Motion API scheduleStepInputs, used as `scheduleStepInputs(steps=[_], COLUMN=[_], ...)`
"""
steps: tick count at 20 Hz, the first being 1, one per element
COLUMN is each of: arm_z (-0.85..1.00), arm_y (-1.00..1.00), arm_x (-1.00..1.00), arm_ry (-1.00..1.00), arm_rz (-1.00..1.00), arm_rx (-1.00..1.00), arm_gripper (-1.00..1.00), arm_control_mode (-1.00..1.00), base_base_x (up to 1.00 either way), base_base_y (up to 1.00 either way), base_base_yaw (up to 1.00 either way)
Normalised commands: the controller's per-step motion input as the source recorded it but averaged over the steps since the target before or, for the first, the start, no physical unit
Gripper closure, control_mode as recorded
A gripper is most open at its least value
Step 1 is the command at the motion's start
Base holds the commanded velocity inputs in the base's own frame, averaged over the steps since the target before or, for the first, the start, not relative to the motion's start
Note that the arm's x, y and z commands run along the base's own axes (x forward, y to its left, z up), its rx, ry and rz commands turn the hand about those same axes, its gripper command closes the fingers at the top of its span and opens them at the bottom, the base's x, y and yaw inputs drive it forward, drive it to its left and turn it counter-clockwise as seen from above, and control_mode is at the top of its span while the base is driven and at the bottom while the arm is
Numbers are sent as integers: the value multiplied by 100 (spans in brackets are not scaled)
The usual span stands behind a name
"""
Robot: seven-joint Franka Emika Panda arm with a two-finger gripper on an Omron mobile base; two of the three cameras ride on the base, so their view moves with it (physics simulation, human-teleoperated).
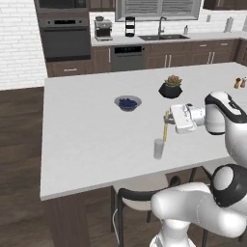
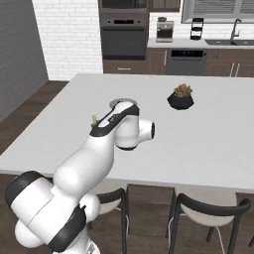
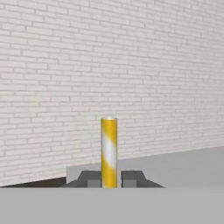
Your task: Take a straw from the drawer in front and place it inside the glass cup on the dining counter.
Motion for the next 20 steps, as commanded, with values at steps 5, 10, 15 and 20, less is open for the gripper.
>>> scheduleStepInputs(steps=[5,10,15,20], arm_z=[-7,-11,-5,-10], arm_y=[-8,-7,-5,0], arm_x=[0,0,6,32], arm_ry=[-1,0,0,0], arm_rz=[0,0,0,0], arm_rx=[0,0,0,0], arm_gripper=[100,100,100,100], arm_control_mode=[-100,-100,-100,-100], base_base_x=[0,0,0,0], base_base_y=[0,0,0,0], base_base_yaw=[0,0,0,0])
